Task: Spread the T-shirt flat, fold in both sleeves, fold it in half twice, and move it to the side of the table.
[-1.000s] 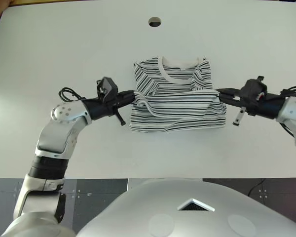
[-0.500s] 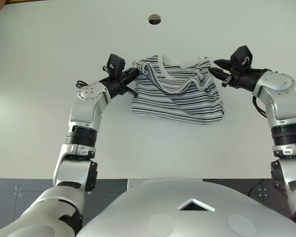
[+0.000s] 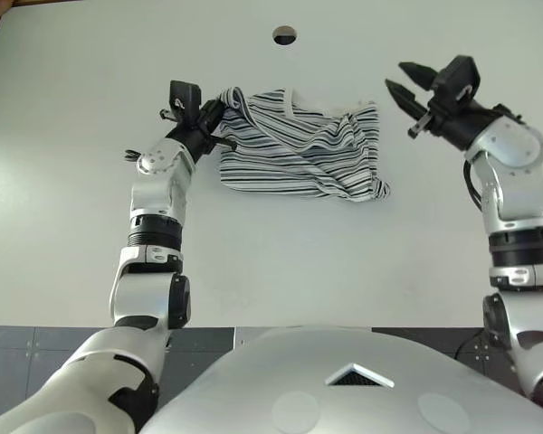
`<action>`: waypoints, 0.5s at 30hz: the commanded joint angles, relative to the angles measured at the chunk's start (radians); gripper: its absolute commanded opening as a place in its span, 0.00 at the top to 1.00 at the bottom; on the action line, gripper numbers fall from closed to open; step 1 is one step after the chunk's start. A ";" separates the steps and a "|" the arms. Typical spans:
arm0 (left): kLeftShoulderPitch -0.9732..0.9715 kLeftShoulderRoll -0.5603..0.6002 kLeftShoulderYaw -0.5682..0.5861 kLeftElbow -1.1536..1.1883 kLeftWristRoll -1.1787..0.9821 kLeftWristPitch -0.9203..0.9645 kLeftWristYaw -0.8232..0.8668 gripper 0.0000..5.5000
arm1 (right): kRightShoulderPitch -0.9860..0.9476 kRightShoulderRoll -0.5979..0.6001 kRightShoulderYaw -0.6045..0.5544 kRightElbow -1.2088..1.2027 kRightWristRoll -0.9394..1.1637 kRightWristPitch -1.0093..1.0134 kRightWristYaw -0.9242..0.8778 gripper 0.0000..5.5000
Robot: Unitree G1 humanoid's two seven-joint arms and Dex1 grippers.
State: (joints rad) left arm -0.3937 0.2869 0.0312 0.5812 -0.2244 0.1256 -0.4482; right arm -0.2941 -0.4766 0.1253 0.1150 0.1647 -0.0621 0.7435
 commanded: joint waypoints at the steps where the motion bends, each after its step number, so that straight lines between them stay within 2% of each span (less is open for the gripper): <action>1: 0.037 -0.009 -0.031 -0.077 0.003 0.036 -0.063 0.86 | 0.072 -0.019 0.061 -0.113 -0.003 -0.001 0.080 0.92; 4: 0.057 -0.010 -0.049 -0.132 0.004 0.063 -0.093 0.79 | 0.099 -0.024 0.097 -0.159 -0.026 0.016 0.105 0.98; 8: 0.068 -0.009 -0.053 -0.159 0.032 0.065 -0.076 0.70 | 0.116 -0.037 0.166 -0.149 -0.116 0.042 0.107 0.98; 14: 0.094 0.002 -0.032 -0.230 0.054 0.037 -0.034 0.53 | 0.114 -0.100 0.203 -0.049 -0.263 0.053 0.095 0.98; 15: 0.107 0.008 -0.030 -0.255 0.060 0.026 -0.029 0.53 | 0.115 -0.110 0.214 -0.032 -0.287 0.049 0.098 0.98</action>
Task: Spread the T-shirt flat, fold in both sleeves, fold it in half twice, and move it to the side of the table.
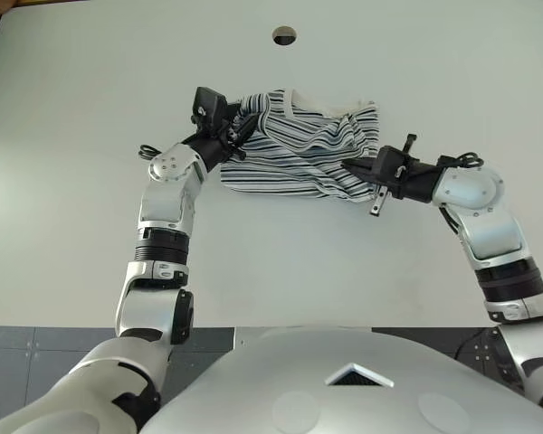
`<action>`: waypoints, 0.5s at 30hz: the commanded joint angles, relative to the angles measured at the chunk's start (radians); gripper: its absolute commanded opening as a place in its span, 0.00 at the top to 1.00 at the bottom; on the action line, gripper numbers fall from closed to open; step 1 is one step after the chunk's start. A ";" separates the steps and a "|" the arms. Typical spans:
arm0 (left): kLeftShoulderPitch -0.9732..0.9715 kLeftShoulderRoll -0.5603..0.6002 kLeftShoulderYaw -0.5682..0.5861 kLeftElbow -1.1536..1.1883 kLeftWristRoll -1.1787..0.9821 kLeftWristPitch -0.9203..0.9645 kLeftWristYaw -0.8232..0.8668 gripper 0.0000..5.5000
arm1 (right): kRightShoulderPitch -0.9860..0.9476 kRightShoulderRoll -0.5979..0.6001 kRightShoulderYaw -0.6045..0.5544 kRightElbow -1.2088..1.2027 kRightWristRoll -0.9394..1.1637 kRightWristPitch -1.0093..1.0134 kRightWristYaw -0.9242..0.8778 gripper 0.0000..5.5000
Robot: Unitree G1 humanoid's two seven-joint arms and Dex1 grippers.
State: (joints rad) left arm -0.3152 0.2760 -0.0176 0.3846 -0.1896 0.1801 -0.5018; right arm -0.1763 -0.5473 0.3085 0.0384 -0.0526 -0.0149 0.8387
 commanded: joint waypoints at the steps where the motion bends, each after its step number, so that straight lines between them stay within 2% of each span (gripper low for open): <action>1: 0.046 0.025 0.018 -0.086 0.030 -0.037 0.023 0.53 | -0.002 -0.047 0.041 0.058 -0.089 -0.002 0.007 0.98; 5: 0.161 0.091 -0.051 -0.232 0.099 -0.087 -0.039 0.59 | 0.039 -0.097 0.053 0.043 -0.112 -0.007 0.040 0.98; 15: 0.377 0.250 -0.187 -0.391 0.288 -0.251 -0.121 0.92 | 0.170 -0.212 0.043 -0.042 -0.090 0.001 0.110 0.98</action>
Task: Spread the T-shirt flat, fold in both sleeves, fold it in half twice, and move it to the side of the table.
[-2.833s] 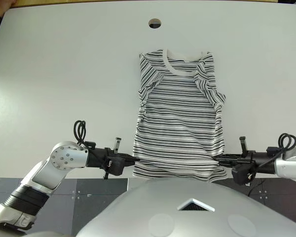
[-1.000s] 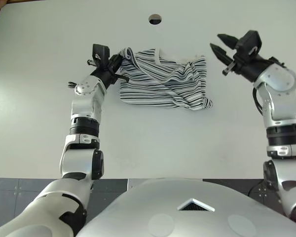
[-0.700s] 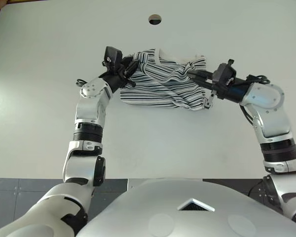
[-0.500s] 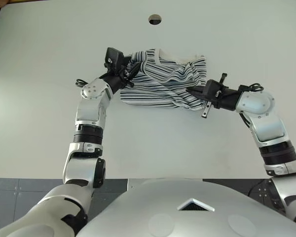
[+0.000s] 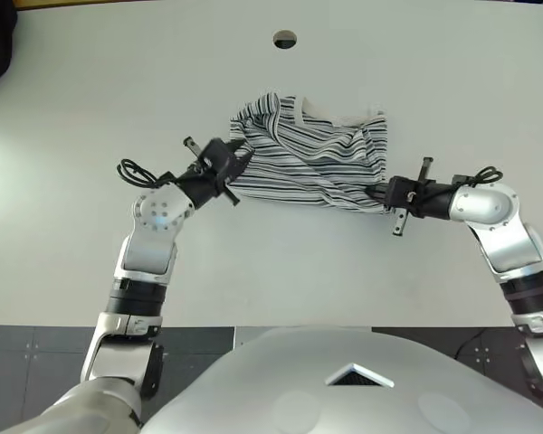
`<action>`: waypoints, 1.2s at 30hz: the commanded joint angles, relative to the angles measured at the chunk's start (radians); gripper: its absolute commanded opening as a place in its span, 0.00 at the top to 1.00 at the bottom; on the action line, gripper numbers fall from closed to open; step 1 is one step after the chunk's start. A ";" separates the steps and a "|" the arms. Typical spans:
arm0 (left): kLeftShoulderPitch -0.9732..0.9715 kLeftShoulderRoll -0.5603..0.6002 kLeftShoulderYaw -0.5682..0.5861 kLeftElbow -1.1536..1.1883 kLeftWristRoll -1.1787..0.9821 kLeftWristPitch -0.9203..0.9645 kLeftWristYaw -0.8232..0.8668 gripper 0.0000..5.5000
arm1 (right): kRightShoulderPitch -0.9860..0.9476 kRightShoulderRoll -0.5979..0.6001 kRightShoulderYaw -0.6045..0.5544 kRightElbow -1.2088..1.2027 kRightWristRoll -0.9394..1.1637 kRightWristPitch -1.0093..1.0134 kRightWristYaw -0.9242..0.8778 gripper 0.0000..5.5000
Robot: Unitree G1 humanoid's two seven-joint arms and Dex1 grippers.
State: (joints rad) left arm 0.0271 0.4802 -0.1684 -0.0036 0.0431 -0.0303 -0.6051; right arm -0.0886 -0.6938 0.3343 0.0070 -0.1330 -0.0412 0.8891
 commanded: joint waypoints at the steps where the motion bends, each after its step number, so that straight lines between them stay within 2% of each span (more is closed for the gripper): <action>1: 0.041 0.058 -0.047 0.011 0.076 -0.063 -0.019 0.94 | 0.105 -0.082 0.012 -0.033 -0.003 0.028 0.067 0.98; 2: 0.043 0.066 -0.054 0.024 0.090 -0.081 -0.021 0.97 | 0.122 -0.094 0.007 -0.051 0.002 0.030 0.070 0.98; 5: 0.029 0.075 -0.077 0.101 0.111 -0.089 -0.038 0.98 | 0.144 -0.100 -0.010 -0.080 0.023 0.038 0.064 0.98; 9: 0.014 0.081 -0.091 0.169 0.095 -0.010 -0.090 0.98 | 0.156 -0.102 -0.018 -0.093 0.025 0.040 0.061 0.98; 16: 0.133 0.257 -0.101 0.119 0.097 0.022 -0.220 0.98 | 0.232 -0.152 -0.043 -0.136 0.041 0.030 0.079 0.98; 24: 0.132 0.285 -0.067 0.101 0.056 -0.006 -0.201 0.98 | 0.325 -0.229 -0.104 -0.258 0.165 0.036 0.160 0.98; 27: 0.116 0.254 -0.072 0.076 0.030 -0.030 -0.199 0.98 | 0.283 -0.147 -0.170 -0.336 0.300 0.067 0.111 0.98; 31: 0.114 0.223 -0.075 0.029 -0.008 -0.116 -0.200 0.98 | 0.204 -0.081 -0.235 -0.462 0.548 0.235 0.103 0.98; 33: 0.115 0.214 -0.075 0.012 -0.028 -0.154 -0.207 0.98 | 0.153 -0.053 -0.201 -0.487 0.572 0.285 0.092 0.98; 36: 0.107 0.202 -0.077 0.015 -0.036 -0.179 -0.212 0.98 | 0.050 0.037 -0.077 -0.398 0.453 0.301 0.036 0.98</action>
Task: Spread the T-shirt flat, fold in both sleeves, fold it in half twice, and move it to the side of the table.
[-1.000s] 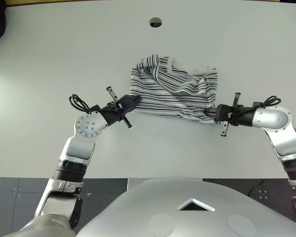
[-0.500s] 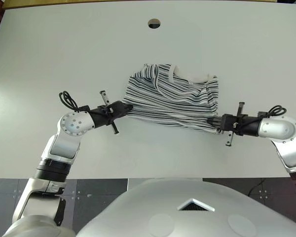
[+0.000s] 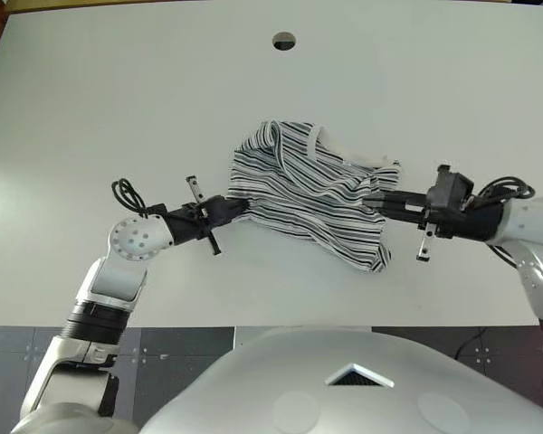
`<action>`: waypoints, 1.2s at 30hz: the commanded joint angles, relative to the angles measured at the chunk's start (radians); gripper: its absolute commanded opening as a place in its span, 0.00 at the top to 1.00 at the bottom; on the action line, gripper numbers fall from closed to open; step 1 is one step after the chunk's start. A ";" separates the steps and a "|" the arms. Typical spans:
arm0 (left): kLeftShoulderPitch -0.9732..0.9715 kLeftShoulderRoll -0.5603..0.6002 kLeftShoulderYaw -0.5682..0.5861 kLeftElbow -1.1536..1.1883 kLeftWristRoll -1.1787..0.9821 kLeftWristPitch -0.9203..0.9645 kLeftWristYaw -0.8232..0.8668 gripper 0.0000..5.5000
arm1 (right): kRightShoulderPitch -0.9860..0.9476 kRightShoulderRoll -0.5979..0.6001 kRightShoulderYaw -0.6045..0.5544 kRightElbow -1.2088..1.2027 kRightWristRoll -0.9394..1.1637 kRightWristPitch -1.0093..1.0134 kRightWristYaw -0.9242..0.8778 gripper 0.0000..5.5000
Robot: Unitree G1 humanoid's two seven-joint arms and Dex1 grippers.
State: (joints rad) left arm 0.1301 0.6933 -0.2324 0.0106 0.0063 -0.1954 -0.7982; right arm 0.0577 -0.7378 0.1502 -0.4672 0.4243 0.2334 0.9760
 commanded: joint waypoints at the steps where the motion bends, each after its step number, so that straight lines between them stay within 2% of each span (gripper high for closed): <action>1: 0.000 -0.014 -0.015 0.004 0.001 -0.017 -0.021 0.98 | -0.129 0.118 0.152 0.123 -0.157 0.018 -0.076 0.98; 7: -0.007 -0.024 -0.019 -0.001 -0.001 -0.016 -0.030 0.98 | -0.228 0.265 0.326 0.363 -0.424 -0.056 -0.215 0.98; 13: -0.002 -0.029 -0.016 -0.011 0.004 -0.009 -0.027 0.98 | -0.201 0.275 0.392 0.441 -0.546 -0.095 -0.231 0.98; 18: -0.002 -0.037 -0.016 0.001 0.007 -0.009 -0.022 0.98 | -0.182 0.256 0.374 0.392 -0.539 -0.093 -0.198 0.98; 24: 0.000 -0.039 -0.014 -0.001 0.007 -0.006 -0.025 0.98 | -0.203 0.235 0.392 0.443 -0.690 -0.150 -0.275 0.98; 29: -0.001 -0.043 -0.022 0.005 0.017 -0.007 -0.022 0.98 | -0.292 0.234 0.322 0.570 -0.773 -0.184 -0.396 0.98; 36: -0.004 -0.060 -0.032 0.017 0.032 -0.010 -0.013 0.98 | -0.388 0.190 0.172 0.638 -0.753 -0.202 -0.447 0.98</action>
State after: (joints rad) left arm 0.1248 0.6362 -0.2508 0.0142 0.0160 -0.2101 -0.8109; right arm -0.2953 -0.5245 0.3571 0.1420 -0.3299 0.0441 0.5397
